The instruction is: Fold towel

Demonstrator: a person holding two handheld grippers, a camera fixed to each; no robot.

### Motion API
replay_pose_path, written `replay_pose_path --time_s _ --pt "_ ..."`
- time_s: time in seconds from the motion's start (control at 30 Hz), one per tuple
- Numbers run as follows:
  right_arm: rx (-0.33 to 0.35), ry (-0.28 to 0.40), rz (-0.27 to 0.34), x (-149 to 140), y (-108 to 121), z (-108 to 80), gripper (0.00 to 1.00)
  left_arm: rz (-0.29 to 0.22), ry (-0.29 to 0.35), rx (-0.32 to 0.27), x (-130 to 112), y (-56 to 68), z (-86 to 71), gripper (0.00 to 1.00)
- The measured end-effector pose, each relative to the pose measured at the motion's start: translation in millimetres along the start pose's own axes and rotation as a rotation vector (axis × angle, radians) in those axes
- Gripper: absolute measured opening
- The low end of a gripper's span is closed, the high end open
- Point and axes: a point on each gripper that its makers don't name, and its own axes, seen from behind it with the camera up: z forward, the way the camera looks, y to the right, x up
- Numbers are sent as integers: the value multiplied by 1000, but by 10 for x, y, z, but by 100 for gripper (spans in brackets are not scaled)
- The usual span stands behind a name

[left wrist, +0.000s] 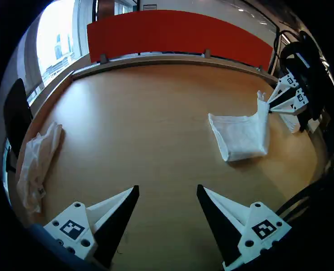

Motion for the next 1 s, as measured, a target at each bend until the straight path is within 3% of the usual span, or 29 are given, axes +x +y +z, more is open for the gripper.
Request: replay_pose_path --time_s 0.57,0.77,1.0 --pt "166 -24 -242 457 -457 664 2 -62 22 31 -93 -138 -138 95" --pt "221 -19 -262 493 -713 909 2 -77 19 40 -160 -176 -159 95" --pt "251 -9 -213 434 -882 1086 3 -85 14 41 -224 -185 -152 95"
